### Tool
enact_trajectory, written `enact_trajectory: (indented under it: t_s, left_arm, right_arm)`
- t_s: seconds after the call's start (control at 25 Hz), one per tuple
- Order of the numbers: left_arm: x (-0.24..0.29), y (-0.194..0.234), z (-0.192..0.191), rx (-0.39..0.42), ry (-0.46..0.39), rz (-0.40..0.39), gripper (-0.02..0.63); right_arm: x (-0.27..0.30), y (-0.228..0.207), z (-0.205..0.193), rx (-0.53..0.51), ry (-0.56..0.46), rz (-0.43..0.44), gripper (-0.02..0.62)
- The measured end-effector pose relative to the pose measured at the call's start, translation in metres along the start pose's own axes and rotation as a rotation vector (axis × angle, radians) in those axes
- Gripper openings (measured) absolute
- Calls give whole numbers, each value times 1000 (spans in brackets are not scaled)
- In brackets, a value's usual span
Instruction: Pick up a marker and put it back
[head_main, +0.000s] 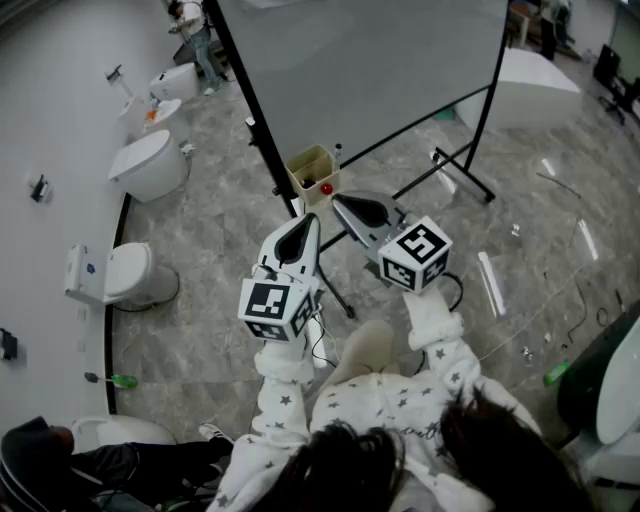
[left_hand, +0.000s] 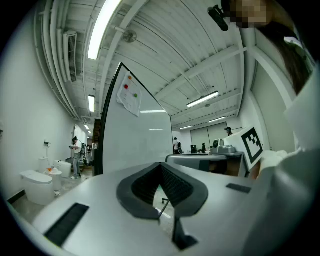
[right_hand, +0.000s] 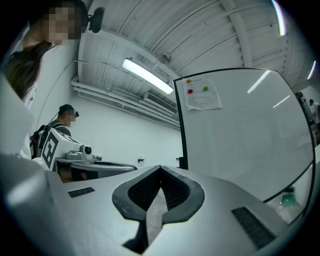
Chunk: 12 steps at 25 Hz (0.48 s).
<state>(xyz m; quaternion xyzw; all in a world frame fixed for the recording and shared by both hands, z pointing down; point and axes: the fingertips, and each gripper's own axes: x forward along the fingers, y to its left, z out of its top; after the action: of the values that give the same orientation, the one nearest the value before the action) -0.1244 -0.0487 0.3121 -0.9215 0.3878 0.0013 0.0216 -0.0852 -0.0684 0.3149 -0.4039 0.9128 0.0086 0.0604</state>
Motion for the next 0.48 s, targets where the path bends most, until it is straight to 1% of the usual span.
enact_trajectory:
  t_s: [0.2,0.36,0.48]
  left_arm:
    - [31,2,-1,12,2,-10,2]
    - [66,10,-13,-1,-6,-29,2]
    - [94,19,-26,-6,6,-37,2]
  right_arm:
    - [5,-34,-4,-9,11,-16,6]
    - [16,-63,-15,-30,30,-12,6]
    - [27,-92,-26,-39,44,-16,8]
